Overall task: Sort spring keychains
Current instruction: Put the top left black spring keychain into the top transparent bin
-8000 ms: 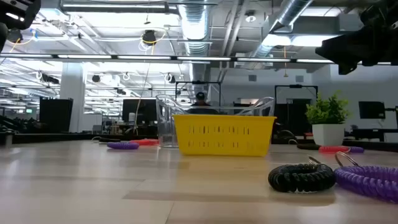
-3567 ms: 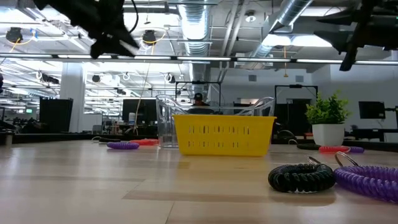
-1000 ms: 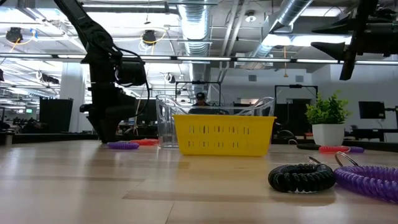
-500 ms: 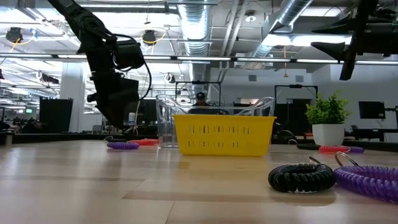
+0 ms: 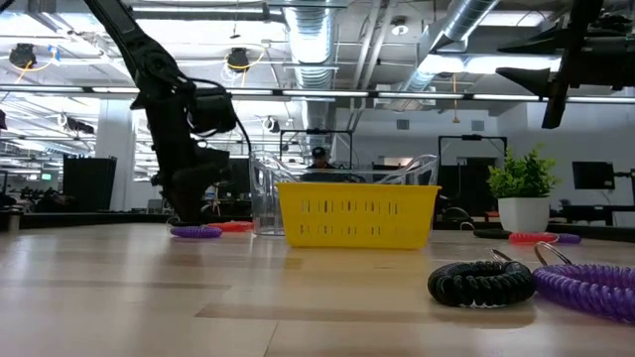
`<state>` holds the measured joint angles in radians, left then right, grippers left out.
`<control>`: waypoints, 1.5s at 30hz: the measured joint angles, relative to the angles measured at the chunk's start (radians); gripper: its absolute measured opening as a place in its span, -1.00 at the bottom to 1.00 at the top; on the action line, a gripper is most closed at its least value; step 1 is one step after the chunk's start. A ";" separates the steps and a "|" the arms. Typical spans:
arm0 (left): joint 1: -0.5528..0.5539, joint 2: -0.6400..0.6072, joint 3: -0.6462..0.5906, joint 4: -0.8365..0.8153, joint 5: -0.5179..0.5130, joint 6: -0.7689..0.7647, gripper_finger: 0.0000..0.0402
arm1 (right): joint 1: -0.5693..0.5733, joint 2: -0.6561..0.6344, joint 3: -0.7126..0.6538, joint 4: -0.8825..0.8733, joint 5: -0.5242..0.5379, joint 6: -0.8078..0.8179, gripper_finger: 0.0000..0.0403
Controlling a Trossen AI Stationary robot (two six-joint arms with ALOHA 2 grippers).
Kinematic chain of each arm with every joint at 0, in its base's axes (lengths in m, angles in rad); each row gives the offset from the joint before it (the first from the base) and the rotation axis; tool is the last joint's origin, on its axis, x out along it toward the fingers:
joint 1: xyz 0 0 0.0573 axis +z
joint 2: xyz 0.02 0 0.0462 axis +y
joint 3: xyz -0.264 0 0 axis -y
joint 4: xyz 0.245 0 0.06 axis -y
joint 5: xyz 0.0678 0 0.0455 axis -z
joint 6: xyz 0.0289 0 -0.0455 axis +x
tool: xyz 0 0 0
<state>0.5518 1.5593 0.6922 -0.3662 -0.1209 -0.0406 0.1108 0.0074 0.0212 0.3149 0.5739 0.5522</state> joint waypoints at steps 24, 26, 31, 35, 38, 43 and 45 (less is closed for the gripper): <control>-0.002 -0.171 -0.005 -0.008 -0.084 -0.027 -0.39 | 0.000 0.000 0.000 0.000 0.001 -0.001 -0.36; 0.006 -0.161 -0.005 -0.006 -0.085 -0.019 -0.39 | 0.000 0.000 0.000 0.000 0.001 -0.001 -0.36; 0.034 -0.087 -0.005 -0.007 -0.076 -0.016 -0.39 | 0.000 0.000 0.000 0.000 0.001 -0.001 -0.36; 0.055 0.000 -0.001 -0.002 -0.071 -0.016 -0.39 | 0.000 0.000 0.000 0.000 0.000 0.006 -0.36; 0.062 0.049 0.006 -0.010 -0.052 -0.015 -0.39 | 0.000 0.000 0.000 0.000 0.000 0.023 -0.36; 0.059 0.052 0.004 0.008 -0.044 -0.017 -0.41 | 0.000 0.000 0.000 0.000 0.000 0.024 -0.36; 0.059 0.030 -0.003 0.008 -0.037 -0.017 -0.45 | 0.000 0.000 0.000 0.000 -0.001 0.024 -0.36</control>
<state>0.6106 1.5891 0.6894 -0.3586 -0.1582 -0.0579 0.1108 0.0071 0.0212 0.3145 0.5733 0.5765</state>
